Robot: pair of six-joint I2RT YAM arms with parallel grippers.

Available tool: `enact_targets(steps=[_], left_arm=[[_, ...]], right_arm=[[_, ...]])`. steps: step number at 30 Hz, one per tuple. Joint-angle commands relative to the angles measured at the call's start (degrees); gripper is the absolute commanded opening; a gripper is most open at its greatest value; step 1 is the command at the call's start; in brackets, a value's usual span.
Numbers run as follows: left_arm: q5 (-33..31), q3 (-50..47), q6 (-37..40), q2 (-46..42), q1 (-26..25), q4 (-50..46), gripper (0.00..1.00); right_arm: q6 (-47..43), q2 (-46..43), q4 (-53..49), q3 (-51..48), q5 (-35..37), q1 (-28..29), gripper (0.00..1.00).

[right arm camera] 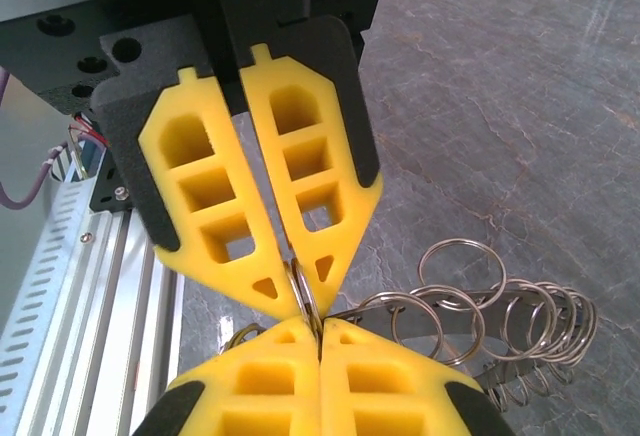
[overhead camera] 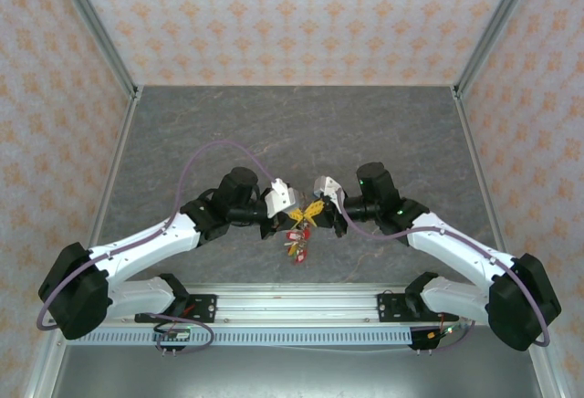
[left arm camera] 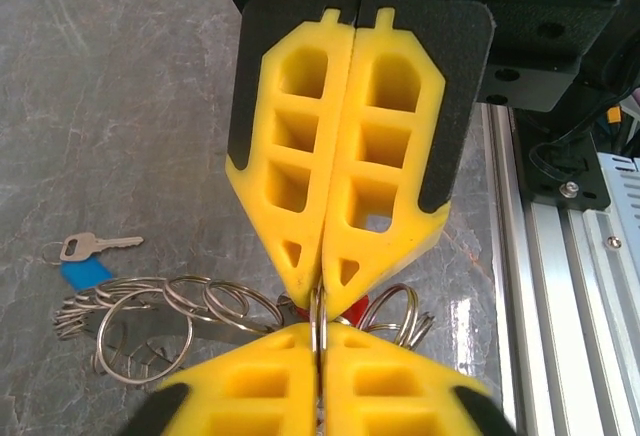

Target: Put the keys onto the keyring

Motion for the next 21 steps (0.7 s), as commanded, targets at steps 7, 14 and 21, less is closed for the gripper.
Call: enact_targets(steps=[7, 14, 21], left_arm=[[-1.31, 5.50, 6.46, -0.34, -0.75, -10.04, 0.18], [-1.68, 7.03, 7.06, 1.06, -1.15, -11.12, 0.20], [-2.18, 8.98, 8.52, 3.09, -1.46, -13.56, 0.06]], right_arm=[[-4.96, -0.97, -6.54, 5.98, 0.88, 0.12, 0.00], [-6.08, -0.29, -7.57, 7.36, 2.04, 1.55, 0.00], [-7.27, -0.12, -9.45, 8.73, 3.03, 2.35, 0.00]])
